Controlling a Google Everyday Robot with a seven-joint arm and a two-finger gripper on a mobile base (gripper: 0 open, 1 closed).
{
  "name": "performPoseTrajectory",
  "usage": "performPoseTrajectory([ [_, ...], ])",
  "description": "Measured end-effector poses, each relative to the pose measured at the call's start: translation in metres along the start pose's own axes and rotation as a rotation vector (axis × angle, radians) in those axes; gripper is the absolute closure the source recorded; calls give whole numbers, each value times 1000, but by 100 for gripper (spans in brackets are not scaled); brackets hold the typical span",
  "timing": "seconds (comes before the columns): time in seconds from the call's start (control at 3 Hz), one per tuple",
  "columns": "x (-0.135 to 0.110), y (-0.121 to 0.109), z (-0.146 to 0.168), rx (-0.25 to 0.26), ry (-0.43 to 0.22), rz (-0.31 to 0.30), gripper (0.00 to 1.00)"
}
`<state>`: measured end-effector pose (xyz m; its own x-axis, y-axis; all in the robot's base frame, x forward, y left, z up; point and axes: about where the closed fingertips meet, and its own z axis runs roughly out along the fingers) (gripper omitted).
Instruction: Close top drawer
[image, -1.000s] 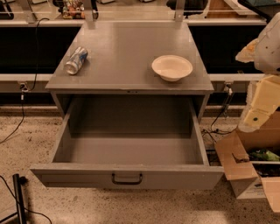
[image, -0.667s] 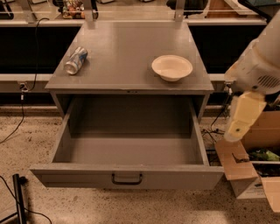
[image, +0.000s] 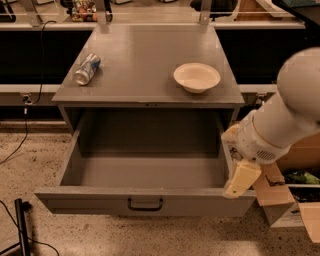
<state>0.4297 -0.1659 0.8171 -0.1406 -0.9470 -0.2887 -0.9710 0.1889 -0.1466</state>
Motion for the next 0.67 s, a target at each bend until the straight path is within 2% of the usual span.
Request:
performPoseTrajectory([
  [0.33, -18, 17, 34, 22, -112, -59, 41],
  [0.67, -23, 15, 35, 44, -129, -78, 64],
])
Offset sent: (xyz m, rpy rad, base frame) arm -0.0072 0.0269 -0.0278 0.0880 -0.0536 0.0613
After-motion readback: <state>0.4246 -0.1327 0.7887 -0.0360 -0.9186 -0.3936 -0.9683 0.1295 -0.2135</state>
